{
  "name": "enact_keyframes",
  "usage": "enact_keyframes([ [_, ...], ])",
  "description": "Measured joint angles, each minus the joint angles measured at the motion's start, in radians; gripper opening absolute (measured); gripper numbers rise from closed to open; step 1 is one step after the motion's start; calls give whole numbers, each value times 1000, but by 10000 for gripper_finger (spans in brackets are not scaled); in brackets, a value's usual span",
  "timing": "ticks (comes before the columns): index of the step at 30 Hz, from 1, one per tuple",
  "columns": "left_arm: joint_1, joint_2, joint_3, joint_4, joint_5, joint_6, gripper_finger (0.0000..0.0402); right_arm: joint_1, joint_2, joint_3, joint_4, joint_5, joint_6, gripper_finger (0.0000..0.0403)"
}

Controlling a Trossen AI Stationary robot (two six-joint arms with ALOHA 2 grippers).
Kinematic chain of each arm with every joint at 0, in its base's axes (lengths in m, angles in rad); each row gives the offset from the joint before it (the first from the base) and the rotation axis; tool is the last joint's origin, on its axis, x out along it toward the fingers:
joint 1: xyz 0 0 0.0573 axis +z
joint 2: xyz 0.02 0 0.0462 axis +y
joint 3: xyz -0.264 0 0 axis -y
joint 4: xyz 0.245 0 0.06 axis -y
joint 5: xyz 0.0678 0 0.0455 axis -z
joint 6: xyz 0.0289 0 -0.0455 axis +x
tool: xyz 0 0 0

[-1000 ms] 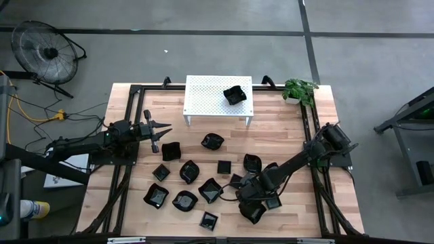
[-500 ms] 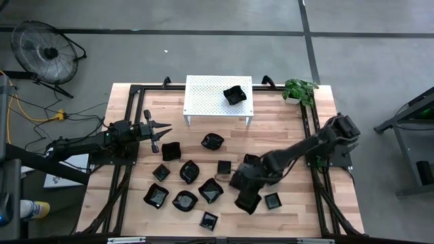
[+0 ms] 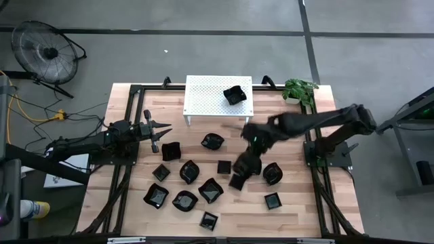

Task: Pick & Place Mini shaped plates
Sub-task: Stack the black distorted square plate on top of the black distorted square plate on the shelf

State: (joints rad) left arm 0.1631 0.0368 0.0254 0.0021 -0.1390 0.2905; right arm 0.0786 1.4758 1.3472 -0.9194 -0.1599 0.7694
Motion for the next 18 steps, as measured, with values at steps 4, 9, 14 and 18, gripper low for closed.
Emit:
enact_keyframes([
  [4, 0, 0, 0, 0, 0, 0, 74, -108, -50, 50, -33, 20, -32, 1],
  [9, 0, 0, 0, 0, 0, 0, 74, -228, -60, 118, -89, 47, -80, 2],
  [14, 0, 0, 0, 0, 0, 0, 74, -344, -60, 132, -88, 38, -129, 1],
  [18, 0, 0, 0, 0, 0, 0, 74, -426, -60, 132, -80, 31, -165, 3],
])
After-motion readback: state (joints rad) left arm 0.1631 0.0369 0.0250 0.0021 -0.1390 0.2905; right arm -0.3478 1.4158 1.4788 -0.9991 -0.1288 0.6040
